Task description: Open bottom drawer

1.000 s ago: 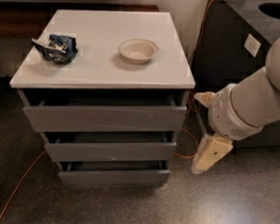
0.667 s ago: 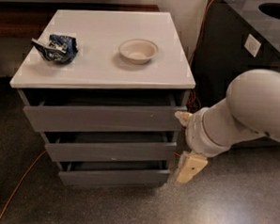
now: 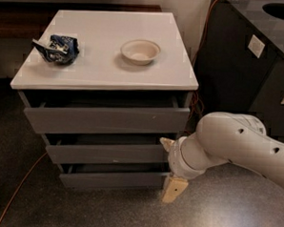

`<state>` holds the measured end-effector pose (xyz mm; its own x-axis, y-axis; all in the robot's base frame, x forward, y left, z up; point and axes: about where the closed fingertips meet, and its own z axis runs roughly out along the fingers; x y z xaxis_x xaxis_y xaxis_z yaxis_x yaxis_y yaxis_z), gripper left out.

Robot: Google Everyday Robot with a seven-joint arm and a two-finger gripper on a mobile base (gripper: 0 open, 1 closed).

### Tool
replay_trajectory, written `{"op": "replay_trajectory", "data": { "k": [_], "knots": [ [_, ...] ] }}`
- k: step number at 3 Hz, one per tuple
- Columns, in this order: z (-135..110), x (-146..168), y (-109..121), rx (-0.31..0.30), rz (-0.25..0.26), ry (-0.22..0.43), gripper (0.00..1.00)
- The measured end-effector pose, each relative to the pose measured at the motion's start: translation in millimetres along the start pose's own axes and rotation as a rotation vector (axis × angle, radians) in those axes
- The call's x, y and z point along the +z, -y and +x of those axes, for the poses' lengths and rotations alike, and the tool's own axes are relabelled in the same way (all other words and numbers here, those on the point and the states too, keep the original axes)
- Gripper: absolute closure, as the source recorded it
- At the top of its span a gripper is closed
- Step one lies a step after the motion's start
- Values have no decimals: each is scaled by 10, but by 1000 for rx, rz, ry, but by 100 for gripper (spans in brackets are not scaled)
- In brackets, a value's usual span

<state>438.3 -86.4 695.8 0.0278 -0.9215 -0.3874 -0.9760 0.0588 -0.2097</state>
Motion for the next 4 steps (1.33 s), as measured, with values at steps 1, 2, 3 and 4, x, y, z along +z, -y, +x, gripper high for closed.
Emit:
{"op": "replay_trajectory", "data": {
  "k": [1, 2, 3, 4],
  "knots": [
    [67, 313, -89, -28, -29, 33, 0],
    [65, 351, -86, -22, -38, 44, 0],
    [81, 668, -59, -3, -69, 104, 0],
    [105, 1199, -23, -13, -88, 155, 0]
  ]
}}
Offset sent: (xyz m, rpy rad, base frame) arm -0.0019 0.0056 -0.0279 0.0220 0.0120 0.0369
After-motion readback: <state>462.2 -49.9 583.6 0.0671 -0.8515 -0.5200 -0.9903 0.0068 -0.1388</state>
